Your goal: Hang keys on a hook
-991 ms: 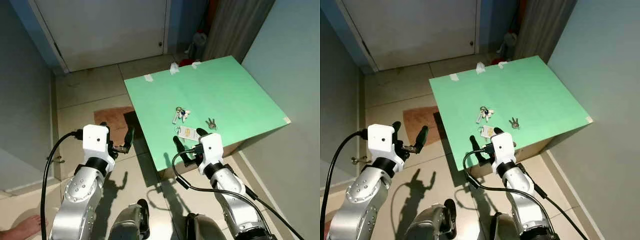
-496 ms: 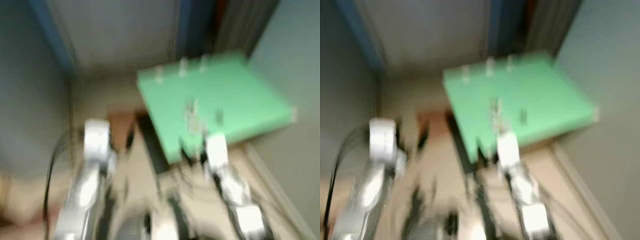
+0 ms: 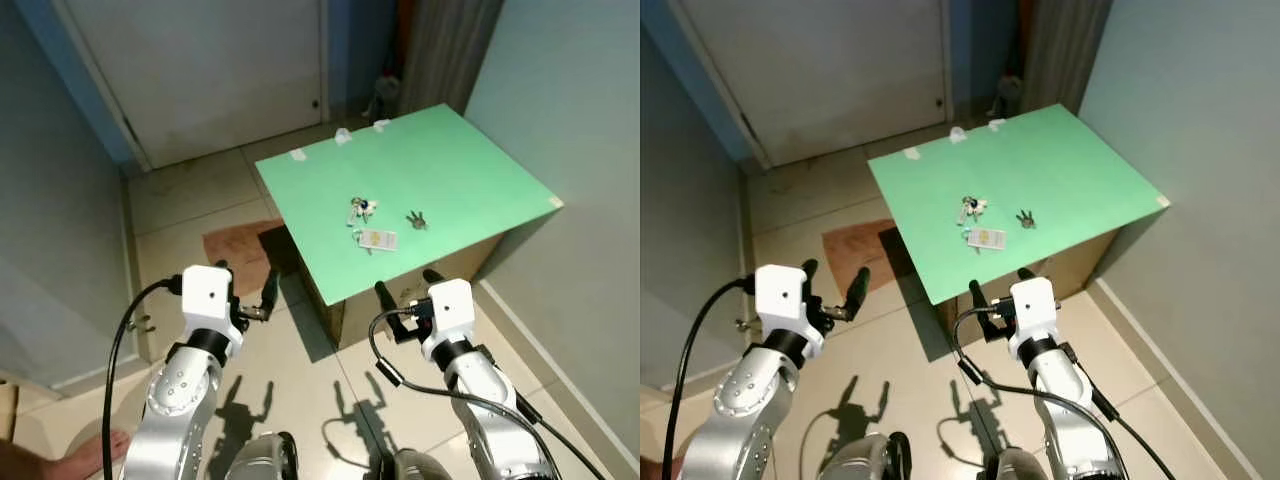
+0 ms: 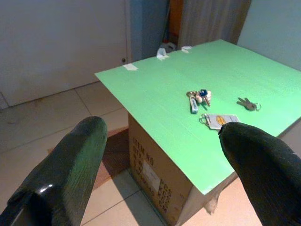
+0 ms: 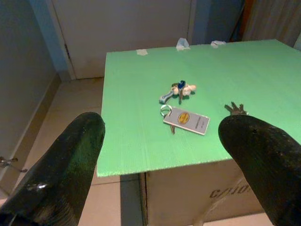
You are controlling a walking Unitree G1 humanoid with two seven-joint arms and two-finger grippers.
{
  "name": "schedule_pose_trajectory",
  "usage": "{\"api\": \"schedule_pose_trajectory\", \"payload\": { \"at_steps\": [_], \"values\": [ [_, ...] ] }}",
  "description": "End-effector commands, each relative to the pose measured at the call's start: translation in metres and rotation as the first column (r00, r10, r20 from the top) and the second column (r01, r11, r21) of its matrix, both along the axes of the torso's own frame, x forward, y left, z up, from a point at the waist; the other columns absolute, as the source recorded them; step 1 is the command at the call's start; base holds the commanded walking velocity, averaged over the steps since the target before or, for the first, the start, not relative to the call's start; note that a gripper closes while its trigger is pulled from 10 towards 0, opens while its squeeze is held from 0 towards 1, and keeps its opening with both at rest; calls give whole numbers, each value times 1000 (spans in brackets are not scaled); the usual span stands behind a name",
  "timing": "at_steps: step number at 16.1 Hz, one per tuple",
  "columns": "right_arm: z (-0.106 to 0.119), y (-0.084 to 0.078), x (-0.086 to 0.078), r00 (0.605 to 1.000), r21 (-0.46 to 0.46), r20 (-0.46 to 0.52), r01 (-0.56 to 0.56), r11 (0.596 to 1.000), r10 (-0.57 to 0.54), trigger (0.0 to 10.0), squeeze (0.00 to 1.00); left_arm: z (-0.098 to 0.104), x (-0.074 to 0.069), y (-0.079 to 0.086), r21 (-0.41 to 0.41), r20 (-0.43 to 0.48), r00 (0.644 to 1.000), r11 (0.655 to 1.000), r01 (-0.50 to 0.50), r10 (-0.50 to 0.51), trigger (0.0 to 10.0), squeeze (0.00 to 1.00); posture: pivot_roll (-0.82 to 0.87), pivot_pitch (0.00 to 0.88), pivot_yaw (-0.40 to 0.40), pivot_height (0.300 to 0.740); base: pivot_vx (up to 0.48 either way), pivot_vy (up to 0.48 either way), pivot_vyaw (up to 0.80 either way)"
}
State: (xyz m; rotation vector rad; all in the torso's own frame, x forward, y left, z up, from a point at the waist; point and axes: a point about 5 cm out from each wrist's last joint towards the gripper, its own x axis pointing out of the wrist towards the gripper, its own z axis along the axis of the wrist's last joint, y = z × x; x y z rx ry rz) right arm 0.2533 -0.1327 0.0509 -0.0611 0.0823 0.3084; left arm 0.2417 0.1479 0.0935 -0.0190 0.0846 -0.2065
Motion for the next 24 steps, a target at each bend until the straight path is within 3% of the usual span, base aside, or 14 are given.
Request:
{"api": "schedule_pose_trajectory", "payload": {
  "at_steps": [1, 3, 7, 11, 20, 24],
  "values": [
    [1, 2, -2, 1000, 12, 15, -6, 1000, 6, 10000, 0, -3, 0, 1, 6, -4, 1000, 1000, -6, 6, 10000, 0, -107, 103, 46, 740, 0, 0, 0],
    [-1, 2, -3, 1000, 13, 8, -9, 1000, 9, 10000, 0, -1, 1, 0, 41, 14, 1000, 999, -1, 0, 10000, 0, -108, 102, 49, 740, 0, 0, 0],
    [-6, 3, -7, 1000, 10, -11, -16, 1000, 16, 10000, 0, 0, 6, 8, -9, 3, 996, 996, -90, 90, 10000, 0, -114, 110, 57, 740, 284, -127, 0],
    [-9, 3, -12, 999, 8, -23, -22, 1000, 22, 10000, 0, -2, 11, 8, 45, -8, 992, 992, -122, 122, 10000, 0, -125, 119, 62, 740, 403, -255, 0],
    [-10, 6, -18, 999, 10, -34, -26, 1000, 27, 10000, 0, -1, 22, 6, 113, -10, 995, 989, -94, 95, 10000, 0, -135, 124, 78, 740, 404, -255, 0],
    [-12, 7, -19, 999, 8, -43, -33, 999, 33, 10000, 0, -2, 23, 8, 87, -18, 993, 990, -114, 116, 10000, 0, -135, 125, 79, 740, 417, -127, 0]
  ]
}}
